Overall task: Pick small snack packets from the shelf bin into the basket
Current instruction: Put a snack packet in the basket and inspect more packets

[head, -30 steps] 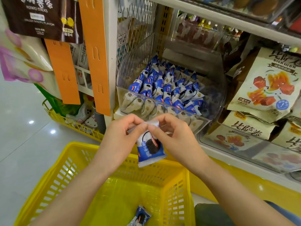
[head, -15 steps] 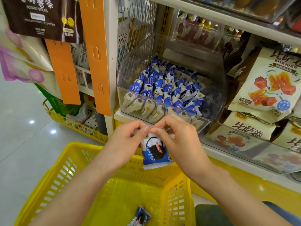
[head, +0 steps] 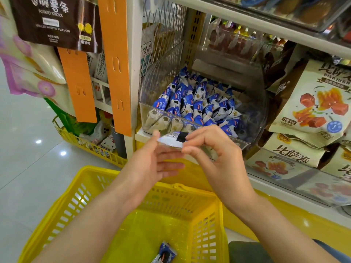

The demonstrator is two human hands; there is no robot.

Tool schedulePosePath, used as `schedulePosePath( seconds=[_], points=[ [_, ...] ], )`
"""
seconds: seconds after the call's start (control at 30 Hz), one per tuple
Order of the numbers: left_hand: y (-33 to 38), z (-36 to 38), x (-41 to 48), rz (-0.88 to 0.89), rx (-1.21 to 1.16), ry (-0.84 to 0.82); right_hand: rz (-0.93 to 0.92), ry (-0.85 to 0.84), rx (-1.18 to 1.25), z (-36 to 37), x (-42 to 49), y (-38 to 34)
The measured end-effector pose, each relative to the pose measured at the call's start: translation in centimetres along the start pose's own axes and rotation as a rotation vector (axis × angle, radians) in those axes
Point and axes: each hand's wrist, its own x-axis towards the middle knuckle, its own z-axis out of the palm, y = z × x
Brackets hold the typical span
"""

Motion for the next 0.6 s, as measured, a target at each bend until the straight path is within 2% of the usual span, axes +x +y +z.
schedulePosePath(
  seconds=[0.1,0.2,0.27,0.33,0.47,0.53,0.6],
  points=[
    [0.4,-0.3,-0.3,0.122,-0.143,-0.021,-0.094,-0.105,-0.109,0.4,-0.3,0.1],
    [0.1,-0.2,-0.1,0.199,-0.041,0.083,-0.098,-0.145,-0.125,0.7,-0.5,0.0],
    [-0.1,-0.1,0.0,0.254,0.114,0.187,0.034,-0.078,-0.047,0.7,-0.5,-0.1],
    [-0.3,0.0,0.1,0.286,0.186,0.229,0.245,0.001,0.024,0.8,-0.3,0.1],
    [-0.5,0.4,-0.1,0.315,0.238,0.139,0.664,-0.065,0.307,0.9,0.6,1.0],
    [-0.6,0.4,0.1,0.346,0.284,0.145,0.736,-0.103,0.461,0.8,0.8,0.9],
    [-0.8,0.2,0.4,0.42,0.361,0.223,0.74,-0.08,0.517,0.8,0.8,0.7]
  ],
)
